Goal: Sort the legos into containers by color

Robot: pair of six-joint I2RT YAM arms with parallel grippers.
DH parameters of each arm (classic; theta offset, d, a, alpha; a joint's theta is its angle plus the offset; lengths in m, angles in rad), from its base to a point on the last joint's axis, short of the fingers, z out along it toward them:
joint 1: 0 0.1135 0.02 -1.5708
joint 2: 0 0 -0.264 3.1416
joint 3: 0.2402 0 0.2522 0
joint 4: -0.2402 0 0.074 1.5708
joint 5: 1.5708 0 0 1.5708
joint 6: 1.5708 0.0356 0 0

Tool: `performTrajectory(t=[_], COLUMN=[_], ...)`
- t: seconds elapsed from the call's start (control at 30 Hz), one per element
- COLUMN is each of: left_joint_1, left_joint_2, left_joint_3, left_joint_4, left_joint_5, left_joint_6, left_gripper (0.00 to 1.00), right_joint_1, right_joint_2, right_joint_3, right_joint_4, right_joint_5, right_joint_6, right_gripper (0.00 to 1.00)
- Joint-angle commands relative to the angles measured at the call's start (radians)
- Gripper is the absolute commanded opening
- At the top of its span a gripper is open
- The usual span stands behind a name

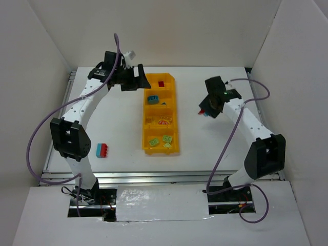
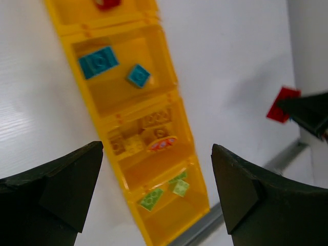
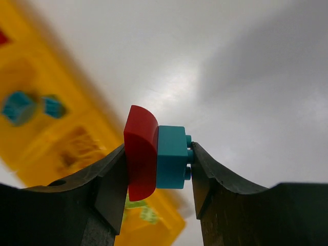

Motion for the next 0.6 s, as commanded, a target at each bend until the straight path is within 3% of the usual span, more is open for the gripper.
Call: performTrajectory(t=[0.0,0.17,0.23,0.57], left_joint_1=[-0.072,-0.168,-0.191,-0.233], left_joint_2=[0.028,0.071,0.071,0.105], left_joint_3=[0.018,0.05,0.038,0.053], left_joint_4=[0.017,0.112,0.171,0.286], left_joint_5=[0.227,0.471,0.497,0.505], left_joint_6=[0.028,0.011,-0.045,-0.131], left_gripper=[1.0,0.99,1.0,0.95], right_joint_1=[0.025,0.106,0.15,0.211], right_joint_2=[0.05,0.154,0.196,0.172], right_joint_3=[0.19,0.503,0.607,0.641], right_joint_4=[-0.111,-0.261,-0.301,-0.281], right_joint_5=[0.031,0.089,0.112,0.036], right_joint_6=[-0.046,-0.086,-0.088,-0.033], right_gripper=[0.0,0.0,0.0,0.0])
